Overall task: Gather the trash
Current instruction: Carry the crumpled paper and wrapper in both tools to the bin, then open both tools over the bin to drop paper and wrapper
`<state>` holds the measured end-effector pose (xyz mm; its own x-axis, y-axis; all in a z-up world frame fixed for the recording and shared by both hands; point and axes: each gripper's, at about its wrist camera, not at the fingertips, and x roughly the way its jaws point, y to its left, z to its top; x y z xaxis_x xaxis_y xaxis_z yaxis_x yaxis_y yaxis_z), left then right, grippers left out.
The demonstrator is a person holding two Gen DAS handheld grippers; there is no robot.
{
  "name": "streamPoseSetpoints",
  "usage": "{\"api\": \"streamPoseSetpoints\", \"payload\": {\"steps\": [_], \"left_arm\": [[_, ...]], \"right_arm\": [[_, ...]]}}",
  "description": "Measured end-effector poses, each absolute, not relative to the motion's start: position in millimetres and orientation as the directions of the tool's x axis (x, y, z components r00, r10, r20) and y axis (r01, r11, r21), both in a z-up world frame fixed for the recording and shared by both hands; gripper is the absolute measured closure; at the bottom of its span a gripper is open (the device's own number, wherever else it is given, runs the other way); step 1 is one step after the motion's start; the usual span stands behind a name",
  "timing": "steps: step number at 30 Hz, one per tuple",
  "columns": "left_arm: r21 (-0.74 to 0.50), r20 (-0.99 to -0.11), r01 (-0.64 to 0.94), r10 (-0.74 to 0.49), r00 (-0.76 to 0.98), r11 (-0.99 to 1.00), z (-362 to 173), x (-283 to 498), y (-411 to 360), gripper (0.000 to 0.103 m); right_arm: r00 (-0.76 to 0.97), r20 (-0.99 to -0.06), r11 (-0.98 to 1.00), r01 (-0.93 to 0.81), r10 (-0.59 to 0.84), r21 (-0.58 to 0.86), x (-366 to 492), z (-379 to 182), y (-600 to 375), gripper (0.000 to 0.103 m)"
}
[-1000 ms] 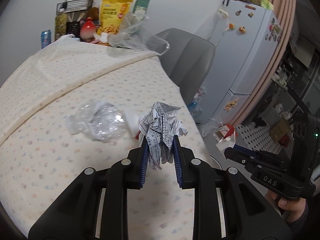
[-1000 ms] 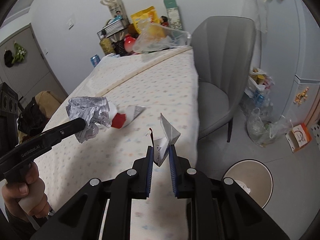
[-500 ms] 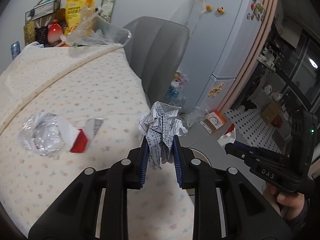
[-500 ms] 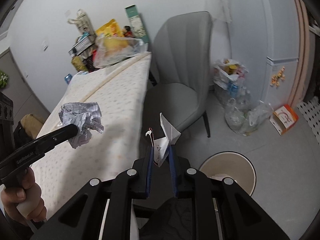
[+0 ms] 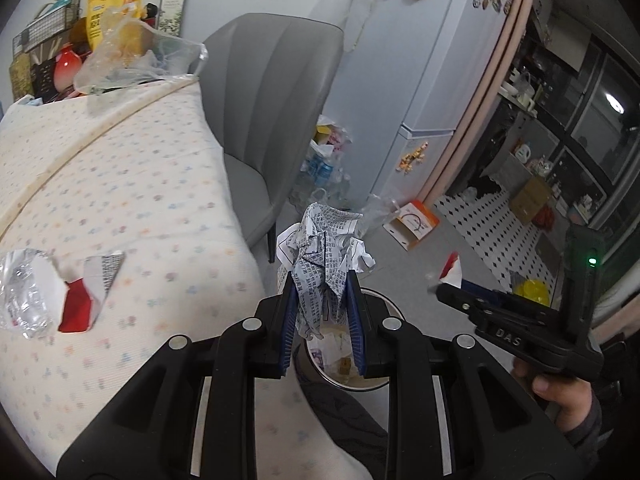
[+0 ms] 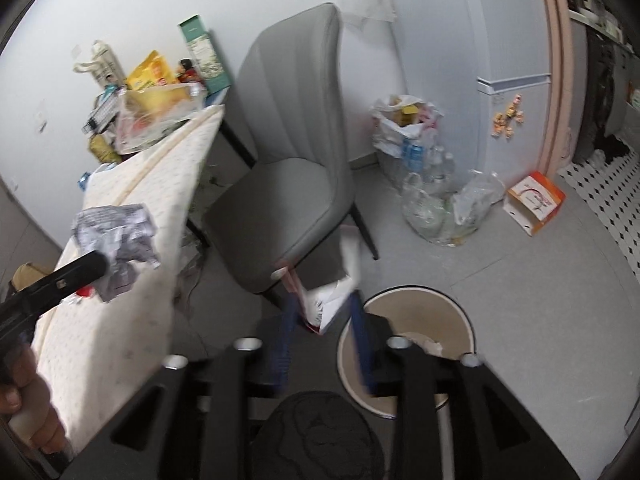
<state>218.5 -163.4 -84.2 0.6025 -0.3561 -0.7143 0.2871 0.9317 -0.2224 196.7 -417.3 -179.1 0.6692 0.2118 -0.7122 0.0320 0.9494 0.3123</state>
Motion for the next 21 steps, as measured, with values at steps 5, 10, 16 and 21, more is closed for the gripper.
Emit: {"api": "streamPoseSetpoints", "payload": {"steps": [5, 10, 16, 21], "left_arm": [[-0.210, -0.725, 0.309, -0.360, 0.587, 0.928, -87, 223, -176, 0.080], [-0.211, -0.740, 0.336, -0.374, 0.559, 0.918, -92, 229, -196, 0.080], [-0.206, -0.756, 0.394, -0.401, 0.517, 0.896, -98, 232, -233, 0.080], [-0.204, -0.775, 0.437, -0.418, 0.475, 0.876, -107, 235, -266, 0.080]], "right_arm": [[0.657, -0.722, 0.933, 0.079, 0.215, 0.350, 195, -196, -436, 0.053], [0.675, -0.711, 0.925, 0.111, 0.198, 0.364, 178, -198, -456, 0.037], [0.713, -0.681, 0.909, 0.157, 0.165, 0.385, 160, -185, -484, 0.021], [0.746, -0.654, 0.893, 0.198, 0.130, 0.403, 142, -171, -511, 0.017]]}}
